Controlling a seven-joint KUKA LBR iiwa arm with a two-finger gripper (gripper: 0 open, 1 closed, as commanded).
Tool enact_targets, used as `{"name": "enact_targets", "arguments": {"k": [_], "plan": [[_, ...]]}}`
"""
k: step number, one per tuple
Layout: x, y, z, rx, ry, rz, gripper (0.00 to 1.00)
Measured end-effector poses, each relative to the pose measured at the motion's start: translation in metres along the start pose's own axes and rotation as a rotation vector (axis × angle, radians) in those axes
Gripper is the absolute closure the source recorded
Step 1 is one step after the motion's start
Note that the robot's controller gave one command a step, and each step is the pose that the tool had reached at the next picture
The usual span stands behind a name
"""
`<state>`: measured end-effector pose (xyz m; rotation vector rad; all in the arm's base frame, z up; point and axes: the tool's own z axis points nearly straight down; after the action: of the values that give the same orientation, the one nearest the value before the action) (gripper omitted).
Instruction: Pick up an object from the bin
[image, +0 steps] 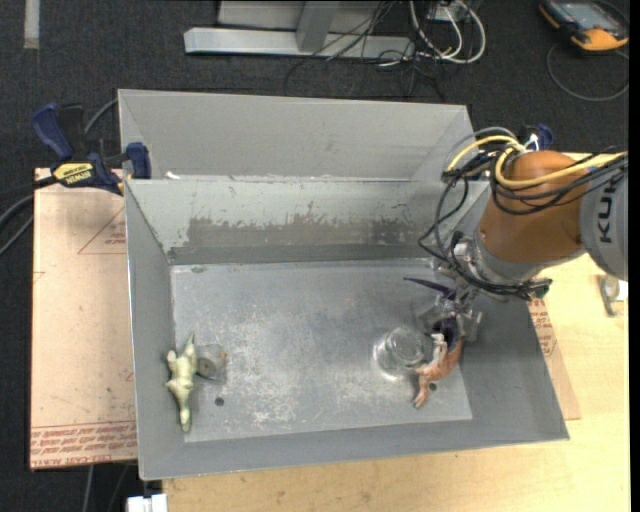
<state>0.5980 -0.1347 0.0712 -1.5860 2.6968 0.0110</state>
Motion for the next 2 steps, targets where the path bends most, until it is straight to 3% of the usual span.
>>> {"name": "enact_targets", "arguments": {"k": [1,2], "plan": [[0.0,0.0,0.0,0.0,0.0,0.0,1.0],[-0.004,-0.013,-0.035,0.004,-0.004,-0.002,1.0]]}}
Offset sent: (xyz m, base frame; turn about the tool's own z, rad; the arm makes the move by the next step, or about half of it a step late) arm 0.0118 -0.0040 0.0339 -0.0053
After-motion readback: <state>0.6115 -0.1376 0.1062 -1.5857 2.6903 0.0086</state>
